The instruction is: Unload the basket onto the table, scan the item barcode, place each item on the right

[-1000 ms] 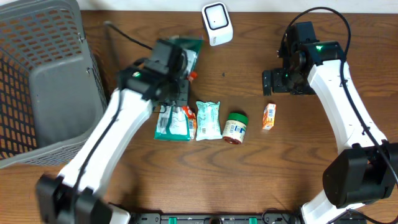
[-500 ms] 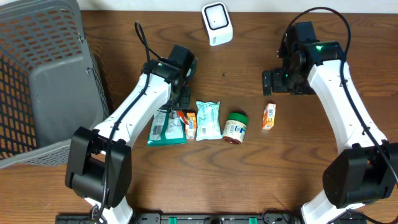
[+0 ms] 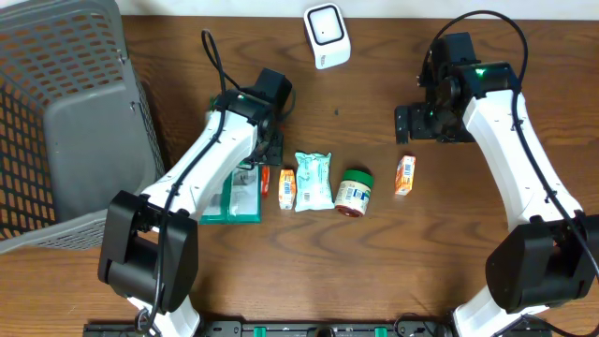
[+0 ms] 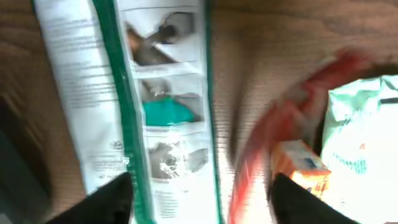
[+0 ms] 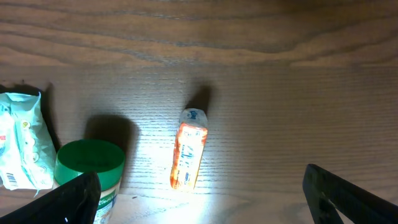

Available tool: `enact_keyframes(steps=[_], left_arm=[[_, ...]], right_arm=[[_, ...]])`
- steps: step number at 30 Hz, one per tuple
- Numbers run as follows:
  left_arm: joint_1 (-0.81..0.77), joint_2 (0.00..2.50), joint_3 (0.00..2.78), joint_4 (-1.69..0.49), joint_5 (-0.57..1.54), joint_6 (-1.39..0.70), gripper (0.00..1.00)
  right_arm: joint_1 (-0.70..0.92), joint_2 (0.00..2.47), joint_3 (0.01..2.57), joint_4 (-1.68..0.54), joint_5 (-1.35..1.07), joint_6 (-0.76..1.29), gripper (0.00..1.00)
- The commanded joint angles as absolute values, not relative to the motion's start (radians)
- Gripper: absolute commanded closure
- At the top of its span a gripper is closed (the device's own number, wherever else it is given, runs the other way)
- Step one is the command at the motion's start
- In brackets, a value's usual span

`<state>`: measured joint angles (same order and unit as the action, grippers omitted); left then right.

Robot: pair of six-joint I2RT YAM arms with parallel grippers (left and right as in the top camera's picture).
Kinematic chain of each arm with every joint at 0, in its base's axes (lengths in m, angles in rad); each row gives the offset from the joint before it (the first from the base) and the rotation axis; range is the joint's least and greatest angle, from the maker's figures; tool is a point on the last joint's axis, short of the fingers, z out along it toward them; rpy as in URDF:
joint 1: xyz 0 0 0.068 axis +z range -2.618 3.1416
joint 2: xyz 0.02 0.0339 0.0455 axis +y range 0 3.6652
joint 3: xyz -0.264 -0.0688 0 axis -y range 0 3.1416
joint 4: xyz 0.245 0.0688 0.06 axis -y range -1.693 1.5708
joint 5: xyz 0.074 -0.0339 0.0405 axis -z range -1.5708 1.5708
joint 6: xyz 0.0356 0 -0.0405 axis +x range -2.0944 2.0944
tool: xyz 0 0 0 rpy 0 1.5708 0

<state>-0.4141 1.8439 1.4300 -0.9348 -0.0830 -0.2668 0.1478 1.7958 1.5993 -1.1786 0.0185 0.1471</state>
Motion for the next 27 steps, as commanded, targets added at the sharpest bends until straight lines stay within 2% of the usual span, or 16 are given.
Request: enact_keyframes(steps=[1, 7, 15, 23, 27], left_arm=[[-0.401, 1.831, 1.426, -0.938, -0.102, -0.263, 0.25], [-0.377, 1.767, 1.452, -0.942, -0.102, -0.263, 0.24], [-0.318, 1.561, 1.456, -0.965, -0.125, -0.257, 0.25], [-0.279, 1.488, 1.456, -1.224, -0.128, -0.262, 0.24], [-0.279, 1.46, 1.456, -1.309, -0.289, -0.375, 0.23]], right_arm=[[0.145, 1.786, 1.598, -1.179, 0.021, 0.141, 0.01], [0.145, 1.786, 1.598, -1.179, 0.021, 0.141, 0.01], [0.145, 1.786, 1.598, -1.179, 0.021, 0.141, 0.01], [0.145, 1.786, 1.598, -1.179, 0.021, 0.141, 0.01], [0.145, 1.786, 1.598, -1.179, 0.021, 0.141, 0.01]])
